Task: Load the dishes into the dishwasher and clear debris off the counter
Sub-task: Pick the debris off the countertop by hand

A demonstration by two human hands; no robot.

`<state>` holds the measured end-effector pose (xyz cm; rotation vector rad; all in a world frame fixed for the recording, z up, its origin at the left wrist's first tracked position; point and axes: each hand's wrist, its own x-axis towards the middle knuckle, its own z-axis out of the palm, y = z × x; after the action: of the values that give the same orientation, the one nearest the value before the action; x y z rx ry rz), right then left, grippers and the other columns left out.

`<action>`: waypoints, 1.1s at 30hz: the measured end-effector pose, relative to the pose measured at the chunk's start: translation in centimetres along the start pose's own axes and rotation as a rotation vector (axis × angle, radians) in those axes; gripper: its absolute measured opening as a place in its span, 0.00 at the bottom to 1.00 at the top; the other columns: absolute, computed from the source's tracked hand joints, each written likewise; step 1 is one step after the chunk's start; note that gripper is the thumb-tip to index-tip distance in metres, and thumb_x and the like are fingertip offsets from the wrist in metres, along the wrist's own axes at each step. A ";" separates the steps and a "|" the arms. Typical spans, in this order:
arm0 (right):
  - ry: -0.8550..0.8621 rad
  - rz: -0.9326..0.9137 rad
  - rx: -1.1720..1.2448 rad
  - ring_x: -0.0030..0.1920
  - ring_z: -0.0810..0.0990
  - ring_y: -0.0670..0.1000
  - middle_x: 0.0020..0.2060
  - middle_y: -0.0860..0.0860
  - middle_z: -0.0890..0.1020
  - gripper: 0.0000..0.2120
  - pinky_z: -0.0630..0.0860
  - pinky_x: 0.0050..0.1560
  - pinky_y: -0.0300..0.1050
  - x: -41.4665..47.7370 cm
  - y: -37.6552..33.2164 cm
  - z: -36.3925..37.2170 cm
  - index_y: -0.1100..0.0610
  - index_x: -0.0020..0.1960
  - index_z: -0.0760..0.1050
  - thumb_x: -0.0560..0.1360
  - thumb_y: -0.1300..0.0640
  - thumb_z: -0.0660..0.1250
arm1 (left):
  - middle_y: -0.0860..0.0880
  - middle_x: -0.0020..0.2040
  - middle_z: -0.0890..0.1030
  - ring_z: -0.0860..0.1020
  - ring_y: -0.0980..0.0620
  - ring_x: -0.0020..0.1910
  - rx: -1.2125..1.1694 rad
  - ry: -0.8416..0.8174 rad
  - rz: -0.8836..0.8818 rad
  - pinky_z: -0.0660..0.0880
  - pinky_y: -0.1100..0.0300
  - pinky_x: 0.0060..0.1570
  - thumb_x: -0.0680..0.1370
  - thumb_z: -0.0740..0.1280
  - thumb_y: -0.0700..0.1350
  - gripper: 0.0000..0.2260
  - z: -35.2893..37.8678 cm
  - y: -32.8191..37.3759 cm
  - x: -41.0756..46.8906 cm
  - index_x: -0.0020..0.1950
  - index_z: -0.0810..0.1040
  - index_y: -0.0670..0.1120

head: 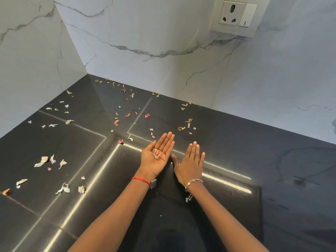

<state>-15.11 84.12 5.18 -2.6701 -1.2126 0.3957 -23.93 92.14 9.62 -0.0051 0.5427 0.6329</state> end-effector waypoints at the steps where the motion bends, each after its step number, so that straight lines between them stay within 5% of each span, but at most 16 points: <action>1: 0.005 -0.001 -0.012 0.75 0.37 0.53 0.75 0.55 0.39 0.52 0.30 0.69 0.51 1.0 -0.5 0.1 0.62 0.75 0.36 0.62 0.28 0.20 | 0.36 0.53 0.81 0.80 0.40 0.53 -0.001 -0.001 0.004 0.70 0.47 0.61 0.82 0.51 0.42 0.22 0.0 0.3 0.2 0.47 0.82 0.32; 6: -0.014 0.009 0.053 0.75 0.37 0.53 0.75 0.55 0.38 0.38 0.34 0.72 0.52 7.5 -1.6 -1.2 0.61 0.75 0.35 0.78 0.37 0.42 | 0.37 0.53 0.81 0.82 0.41 0.50 -0.004 -0.005 0.037 0.76 0.47 0.53 0.81 0.52 0.42 0.21 0.1 1.9 1.7 0.47 0.82 0.33; 12: 0.017 -0.047 0.120 0.75 0.40 0.55 0.75 0.58 0.42 0.33 0.39 0.73 0.49 12.4 -1.3 -2.3 0.60 0.76 0.41 0.80 0.44 0.50 | 0.36 0.54 0.81 0.82 0.40 0.49 -0.011 -0.006 0.030 0.70 0.46 0.59 0.81 0.51 0.42 0.22 0.3 2.8 3.6 0.47 0.82 0.32; 19: 0.130 -0.228 0.091 0.75 0.53 0.52 0.74 0.56 0.57 0.24 0.52 0.73 0.42 10.4 -0.8 -2.6 0.62 0.74 0.56 0.79 0.69 0.54 | 0.37 0.54 0.81 0.82 0.41 0.50 -0.011 -0.028 0.026 0.76 0.47 0.55 0.82 0.52 0.43 0.22 0.6 3.2 4.7 0.48 0.82 0.32; 22: 0.179 -0.303 0.031 0.72 0.61 0.53 0.70 0.58 0.66 0.20 0.58 0.71 0.39 9.1 -0.2 -2.9 0.65 0.70 0.64 0.78 0.68 0.55 | 0.37 0.54 0.81 0.82 0.41 0.50 -0.006 -0.034 0.019 0.76 0.46 0.52 0.82 0.52 0.43 0.22 0.8 3.0 4.8 0.48 0.82 0.32; 26: 0.141 -0.386 -0.075 0.59 0.72 0.55 0.54 0.58 0.76 0.10 0.74 0.55 0.43 8.2 -0.1 -3.7 0.66 0.54 0.75 0.77 0.69 0.58 | 0.37 0.54 0.81 0.82 0.41 0.50 0.007 -0.030 0.013 0.76 0.47 0.52 0.82 0.51 0.43 0.22 0.8 2.7 4.8 0.47 0.82 0.33; 30: 0.163 -0.361 -0.022 0.56 0.73 0.53 0.50 0.57 0.78 0.10 0.72 0.54 0.41 9.2 0.0 -4.3 0.64 0.51 0.78 0.77 0.68 0.58 | 0.37 0.54 0.81 0.82 0.41 0.50 -0.005 -0.022 0.012 0.76 0.46 0.52 0.82 0.52 0.43 0.22 0.8 2.6 4.8 0.47 0.82 0.33; 33: 0.367 -0.313 0.228 0.49 0.79 0.51 0.46 0.57 0.82 0.08 0.72 0.52 0.36 9.1 -0.9 -5.4 0.64 0.50 0.81 0.75 0.67 0.63 | 0.37 0.54 0.81 0.82 0.40 0.50 -0.009 -0.012 0.017 0.76 0.46 0.52 0.82 0.52 0.43 0.22 0.7 2.6 5.0 0.47 0.82 0.33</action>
<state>-8.32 91.30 9.03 -2.1885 -1.3410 -0.0074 -21.72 97.17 8.18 -0.0055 0.5289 0.6514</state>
